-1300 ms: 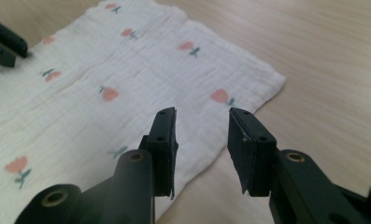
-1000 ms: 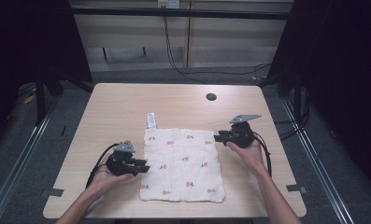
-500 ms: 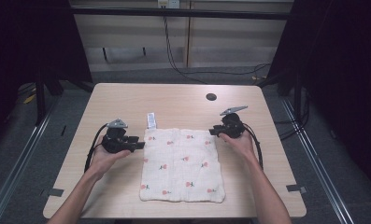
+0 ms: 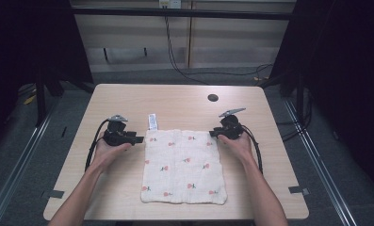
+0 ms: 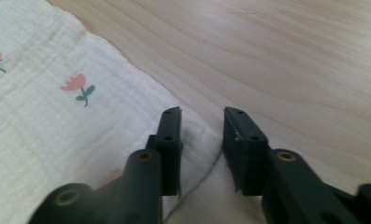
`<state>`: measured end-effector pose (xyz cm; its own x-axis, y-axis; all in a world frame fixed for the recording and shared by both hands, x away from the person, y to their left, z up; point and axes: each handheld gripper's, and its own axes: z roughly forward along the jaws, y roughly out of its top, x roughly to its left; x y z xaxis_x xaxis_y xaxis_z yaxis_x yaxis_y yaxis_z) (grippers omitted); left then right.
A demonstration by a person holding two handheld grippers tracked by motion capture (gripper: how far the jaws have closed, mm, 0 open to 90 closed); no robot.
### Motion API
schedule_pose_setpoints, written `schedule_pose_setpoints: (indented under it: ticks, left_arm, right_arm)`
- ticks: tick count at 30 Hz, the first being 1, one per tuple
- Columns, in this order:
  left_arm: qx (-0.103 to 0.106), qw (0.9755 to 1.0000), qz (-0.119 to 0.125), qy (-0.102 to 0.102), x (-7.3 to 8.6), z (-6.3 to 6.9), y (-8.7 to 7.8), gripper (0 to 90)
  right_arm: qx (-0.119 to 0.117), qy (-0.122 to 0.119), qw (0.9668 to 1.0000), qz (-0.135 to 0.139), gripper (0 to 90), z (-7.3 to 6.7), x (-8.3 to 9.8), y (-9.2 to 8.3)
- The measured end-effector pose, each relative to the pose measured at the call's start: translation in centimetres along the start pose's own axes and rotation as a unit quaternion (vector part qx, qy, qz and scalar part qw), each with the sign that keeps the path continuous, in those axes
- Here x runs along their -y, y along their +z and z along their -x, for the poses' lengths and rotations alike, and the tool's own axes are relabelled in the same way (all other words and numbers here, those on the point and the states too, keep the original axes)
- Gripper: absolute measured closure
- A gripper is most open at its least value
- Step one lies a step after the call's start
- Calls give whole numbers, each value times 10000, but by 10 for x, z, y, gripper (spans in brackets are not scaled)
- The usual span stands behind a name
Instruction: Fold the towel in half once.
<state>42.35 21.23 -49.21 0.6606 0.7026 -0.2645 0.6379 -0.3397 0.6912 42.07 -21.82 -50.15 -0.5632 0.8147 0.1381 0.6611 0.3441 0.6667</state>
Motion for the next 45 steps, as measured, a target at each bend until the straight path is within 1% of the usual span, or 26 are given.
schedule_pose_setpoints:
  ticks: [1, 4, 5, 6, 8, 10, 14, 16, 17, 19, 21, 23, 26, 27, 28, 29, 31, 32, 33, 35, 36, 37, 38, 41, 43, 45]
  left_arm:
    - [62, 10000, 22, -29, -1, -2, 1, 457]
    - [67, 10000, 20, 3, -6, -2, 8, 468]
    - [83, 10000, 4, 42, -8, -2, 11, 472]
    - [45, 10000, -11, 74, -9, -3, 13, 483]
    - [13, 10000, 35, 12, -10, -4, 18, 485]
    - [-5, 10000, 4, -4, -10, -6, 22, 481]
    - [12, 10000, 18, -31, -12, -7, 25, 489]
    - [-73, 9999, -78, 125, -16, -6, 30, 494]
    - [-110, 9997, -139, 153, -19, -6, 31, 495]
    - [-132, 9997, -158, 142, -24, -4, 35, 491]
    - [-152, 9993, -195, 293, -25, -2, 39, 495]
    - [-160, 9992, -181, 327, -26, 0, 41, 499]
    - [-66, 9989, -231, 413, -27, 2, 42, 579]
    - [-50, 9988, -264, 402, -27, 3, 42, 595]
    - [-66, 9988, -212, 438, -26, 5, 43, 648]
    - [-44, 9983, -218, 544, -26, 6, 44, 695]
    - [0, 9982, -276, 532, -27, 7, 45, 780]
    - [42, 9983, -238, 523, -27, 6, 46, 813]
    - [23, 9982, -239, 545, -27, 6, 46, 832]
    - [107, 9983, -232, 531, -26, 7, 45, 843]
    - [101, 9981, -219, 562, -26, 8, 45, 845]
    - [197, 9979, -210, 589, -27, 9, 44, 845]
    - [189, 9978, -186, 609, -28, 9, 42, 845]
    - [253, 9976, -33, 637, -32, 13, 35, 847]
    - [282, 9974, 5, 670, -35, 15, 30, 847]
    - [346, 9973, 91, 635, -37, 15, 25, 848]
  right_arm:
    - [14, 19, 10000, 31, 769, 1, 0, 0]
    - [9, 102, 9999, -1, 846, 1, 1, -1]
    - [-62, 63, 10000, 14, 853, 1, 1, -1]
    - [-86, 48, 9999, 17, 857, 1, 1, -1]
    - [-164, 124, 9998, 71, 861, 2, 2, -3]
    - [-220, 211, 9994, 161, 864, 3, 5, -4]
    - [-290, 210, 9991, 237, 866, 2, 8, -6]
    - [-318, 208, 9989, 278, 866, 1, 8, -7]
    - [-311, 193, 9989, 291, 866, 0, 7, -8]
    - [-317, 197, 9987, 340, 866, 0, 6, -9]
    - [-339, 166, 9987, 351, 866, -1, 6, -11]
    - [-324, 129, 9988, 333, 865, -2, 5, -12]
    - [-358, 147, 9984, 405, 865, -2, 4, -14]
    - [-371, 139, 9983, 432, 863, -2, 4, -14]
    - [-364, 107, 9984, 419, 862, -2, 4, -13]
    - [-361, 75, 9986, 387, 862, -3, 4, -12]
    - [-393, 79, 9983, 429, 864, -4, 6, -12]
    - [-415, 90, 9981, 453, 865, -4, 6, -11]
    - [-408, 92, 9981, 458, 866, -4, 7, -12]
    - [-418, 140, 9979, 469, 867, -3, 6, -13]
    - [-424, 130, 9978, 487, 867, -2, 5, -14]
    - [-420, 129, 9978, 502, 868, -2, 4, -15]
    - [-418, 131, 9977, 524, 868, -1, 3, -17]
    - [-460, 176, 9967, 639, 870, 0, 0, -21]
    - [-469, 174, 9965, 672, 870, 1, -2, -25]
    - [-465, 198, 9960, 736, 871, 2, -4, -28]
